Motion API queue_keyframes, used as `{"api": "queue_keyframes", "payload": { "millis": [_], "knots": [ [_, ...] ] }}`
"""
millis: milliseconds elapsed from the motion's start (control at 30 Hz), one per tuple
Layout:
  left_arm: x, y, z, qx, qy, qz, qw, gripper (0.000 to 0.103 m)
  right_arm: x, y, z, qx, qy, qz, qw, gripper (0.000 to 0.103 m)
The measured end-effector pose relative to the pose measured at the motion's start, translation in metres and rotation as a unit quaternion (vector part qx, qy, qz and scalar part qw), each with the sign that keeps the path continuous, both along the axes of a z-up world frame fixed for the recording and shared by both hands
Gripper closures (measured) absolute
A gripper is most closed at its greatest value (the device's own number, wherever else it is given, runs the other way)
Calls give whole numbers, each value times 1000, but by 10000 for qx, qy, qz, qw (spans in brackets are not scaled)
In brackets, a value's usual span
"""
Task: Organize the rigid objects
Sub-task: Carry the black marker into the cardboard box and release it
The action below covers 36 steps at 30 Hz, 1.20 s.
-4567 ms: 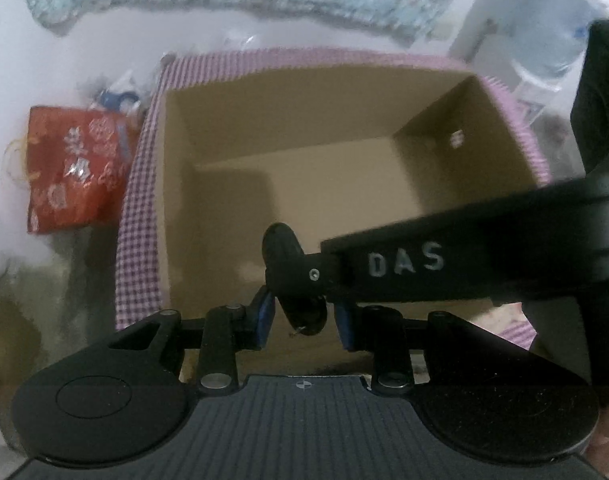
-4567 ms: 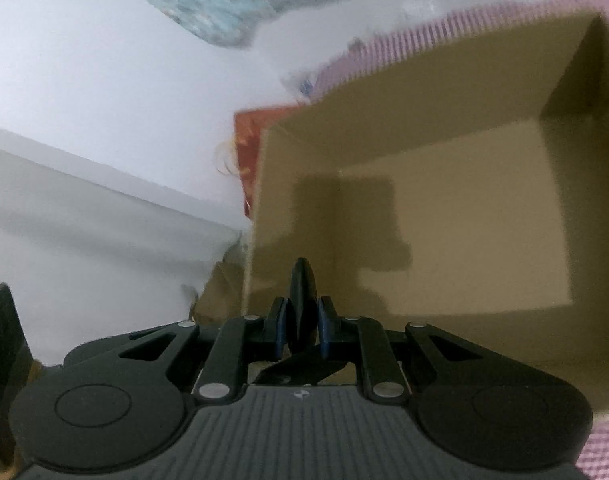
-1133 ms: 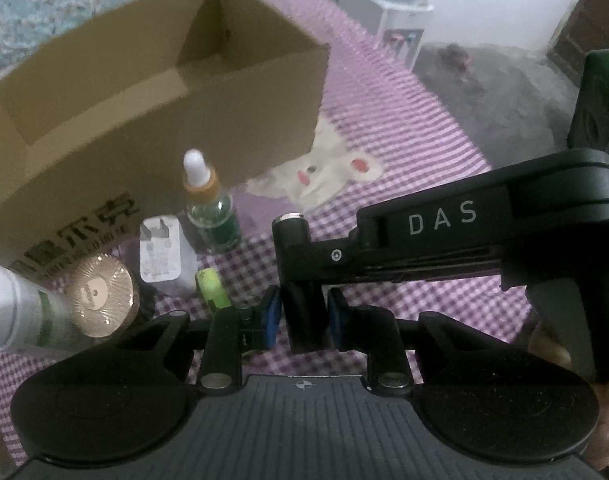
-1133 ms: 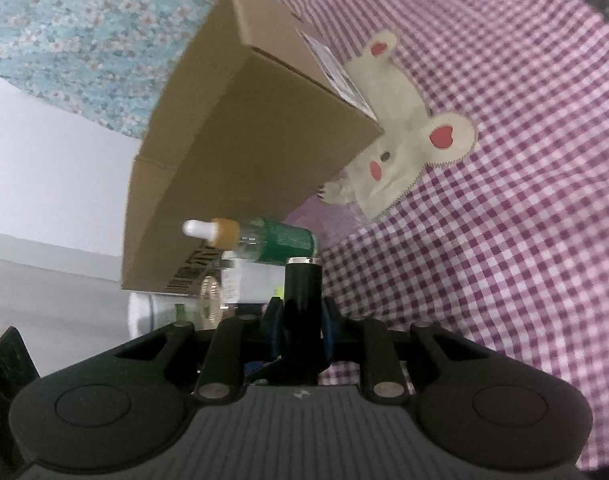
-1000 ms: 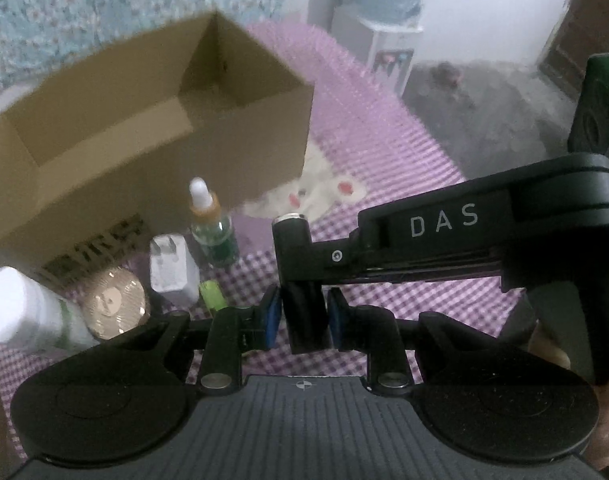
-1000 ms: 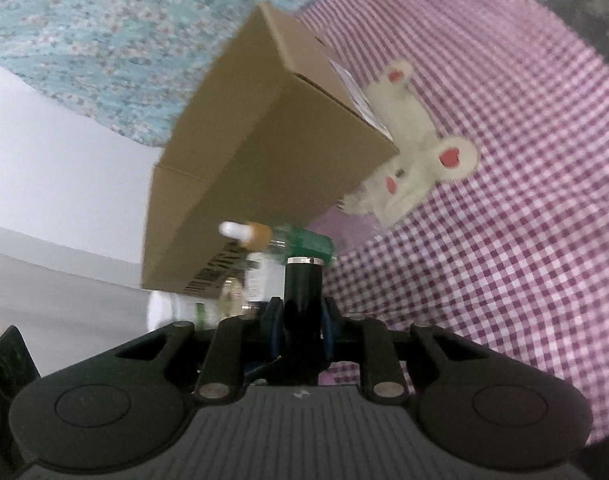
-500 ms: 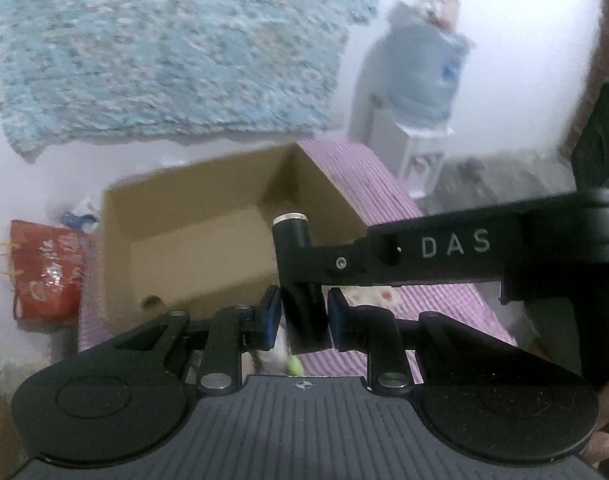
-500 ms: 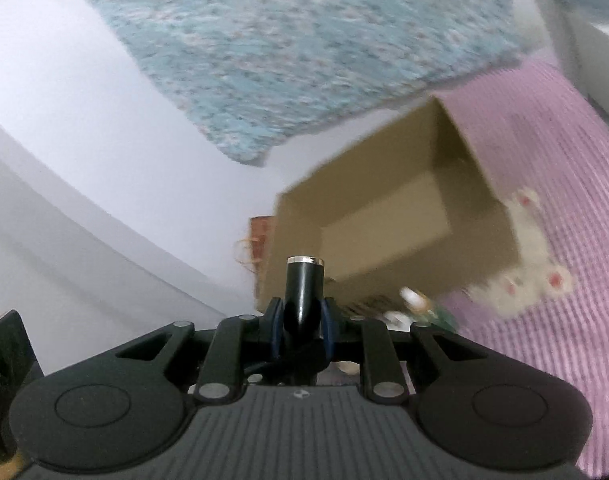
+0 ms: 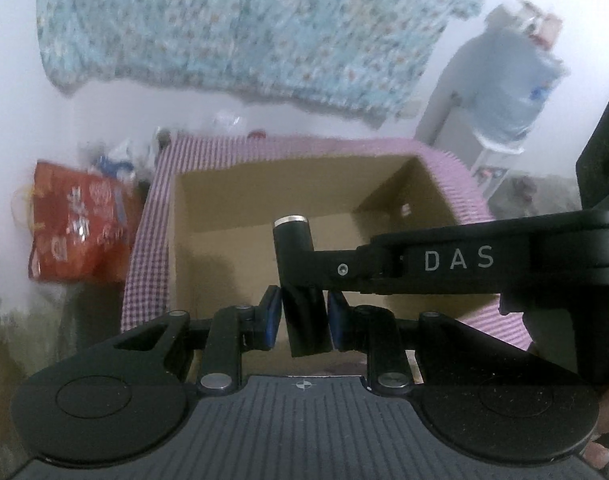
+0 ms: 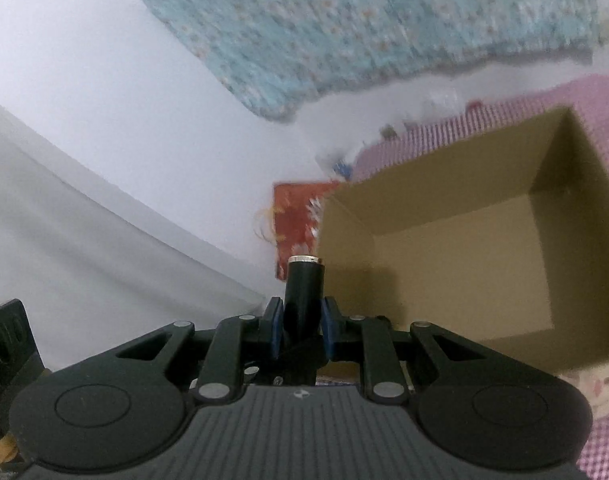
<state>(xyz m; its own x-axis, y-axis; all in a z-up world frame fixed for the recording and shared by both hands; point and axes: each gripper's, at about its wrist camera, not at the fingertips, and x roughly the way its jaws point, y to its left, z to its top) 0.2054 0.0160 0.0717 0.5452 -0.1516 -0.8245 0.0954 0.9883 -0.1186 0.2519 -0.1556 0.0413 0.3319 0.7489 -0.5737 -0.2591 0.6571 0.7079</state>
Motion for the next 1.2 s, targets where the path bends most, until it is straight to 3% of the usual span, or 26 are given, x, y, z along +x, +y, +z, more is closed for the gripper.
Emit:
{"api": "queue_keyframes", "payload": {
  "millis": [300,533,667,867,1200],
  "knots": [
    [55,11,-55,539,586,82,9968,79,78,30,-77,-147,1131,91,9934,81],
    [77,18,-73,804,764,246,9935,78,102,50,-108,-160,1434,174,9894,81],
    [77,23,-70,644,770,283,9945,76,105,53,-114,-96,1572,152,9874,80],
    [60,22,-47,344,559,246,9975,68,96,35,-93,63,1466,110,9891,80],
    [-18,13,29,-50,-195,33,9998,49,23,-58,-10,686,645,-132,9955,79]
  ]
}}
